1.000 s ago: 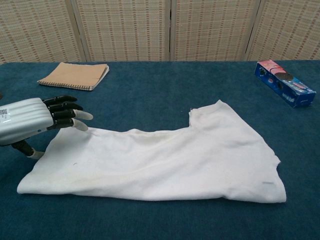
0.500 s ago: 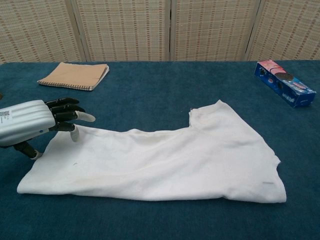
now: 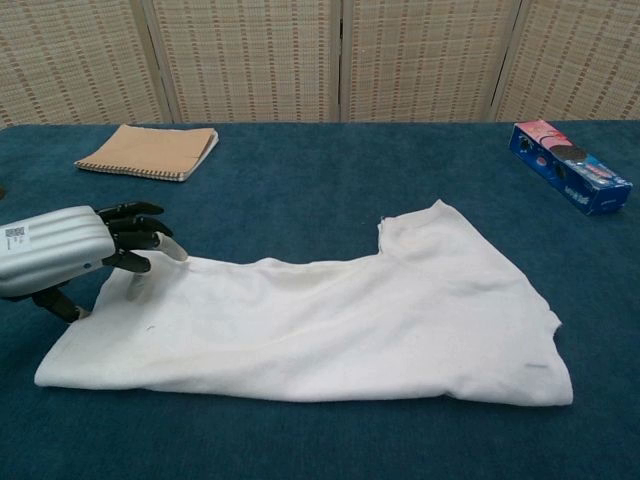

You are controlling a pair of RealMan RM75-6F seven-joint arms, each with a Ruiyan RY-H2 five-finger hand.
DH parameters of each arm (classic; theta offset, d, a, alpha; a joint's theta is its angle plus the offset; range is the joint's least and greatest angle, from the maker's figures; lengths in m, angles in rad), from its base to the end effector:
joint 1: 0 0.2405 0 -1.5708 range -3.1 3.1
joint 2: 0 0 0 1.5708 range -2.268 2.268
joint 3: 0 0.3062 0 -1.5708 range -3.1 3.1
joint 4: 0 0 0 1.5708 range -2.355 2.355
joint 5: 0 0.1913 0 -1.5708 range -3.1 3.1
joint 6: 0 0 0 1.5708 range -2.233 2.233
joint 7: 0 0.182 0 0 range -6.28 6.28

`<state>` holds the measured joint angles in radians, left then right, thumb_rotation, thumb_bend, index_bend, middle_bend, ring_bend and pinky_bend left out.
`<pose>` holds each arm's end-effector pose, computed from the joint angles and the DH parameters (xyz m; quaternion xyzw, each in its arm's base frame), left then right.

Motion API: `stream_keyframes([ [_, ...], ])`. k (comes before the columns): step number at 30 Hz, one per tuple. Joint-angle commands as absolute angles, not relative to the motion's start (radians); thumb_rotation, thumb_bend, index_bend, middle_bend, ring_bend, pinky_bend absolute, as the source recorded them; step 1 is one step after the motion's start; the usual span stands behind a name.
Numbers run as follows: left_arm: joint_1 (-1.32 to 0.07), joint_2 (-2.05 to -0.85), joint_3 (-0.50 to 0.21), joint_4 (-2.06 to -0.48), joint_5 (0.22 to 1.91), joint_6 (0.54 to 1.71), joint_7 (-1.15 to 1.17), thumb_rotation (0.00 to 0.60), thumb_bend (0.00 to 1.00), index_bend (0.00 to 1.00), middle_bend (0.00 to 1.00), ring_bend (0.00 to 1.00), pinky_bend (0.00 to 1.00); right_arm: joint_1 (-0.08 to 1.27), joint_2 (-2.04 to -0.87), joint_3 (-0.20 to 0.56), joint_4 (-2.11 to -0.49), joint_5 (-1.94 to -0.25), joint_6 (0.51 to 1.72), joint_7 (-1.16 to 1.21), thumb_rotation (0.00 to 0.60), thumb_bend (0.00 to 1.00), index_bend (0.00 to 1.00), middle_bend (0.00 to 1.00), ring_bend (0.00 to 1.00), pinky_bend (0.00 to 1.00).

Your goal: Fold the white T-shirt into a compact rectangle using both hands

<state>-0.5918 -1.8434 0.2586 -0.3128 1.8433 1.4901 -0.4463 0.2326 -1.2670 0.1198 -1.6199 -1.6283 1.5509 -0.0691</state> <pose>-0.2771 0.3559 -0.0360 -0.8546 -0.1321 -0.3973 0.3072 -0.2686 -0.2728 0.1629 0.6076 -0.3011 0.5165 0.5228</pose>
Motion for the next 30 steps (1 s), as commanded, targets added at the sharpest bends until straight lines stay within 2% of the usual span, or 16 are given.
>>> stream_keyframes([
  [1, -0.599, -1.84, 0.256, -0.334, 1.842, 1.483, -0.444, 0.6, 0.59, 0.71, 0.24, 0.15, 0.0, 0.232, -1.267, 0.12, -1.619, -1.629, 1.552, -0.069, 0.6, 0.21, 0.33, 0.21, 0.06, 0.0],
  [17, -0.633, -1.775, 0.222, -0.499, 1.82, 1.45, -0.412, 0.6, 0.76, 0.77, 0.32, 0.19, 0.0, 0.227, -1.268, 0.126, -1.608, -1.64, 1.573, -0.05, 0.6, 0.21, 0.34, 0.21, 0.07, 0.0],
  [23, -0.653, -1.729, 0.216, -0.606, 1.823, 1.424, -0.349, 0.6, 0.89, 0.79, 0.35, 0.2, 0.0, 0.224, -1.273, 0.127, -1.601, -1.644, 1.584, -0.039, 0.6, 0.21, 0.34, 0.22, 0.07, 0.0],
  [30, -0.665, -1.683, 0.193, -0.703, 1.815, 1.415, -0.283, 0.6, 0.92, 0.81, 0.36, 0.21, 0.0, 0.218, -1.267, 0.13, -1.599, -1.649, 1.6, -0.031, 0.6, 0.21, 0.35, 0.22, 0.07, 0.0],
])
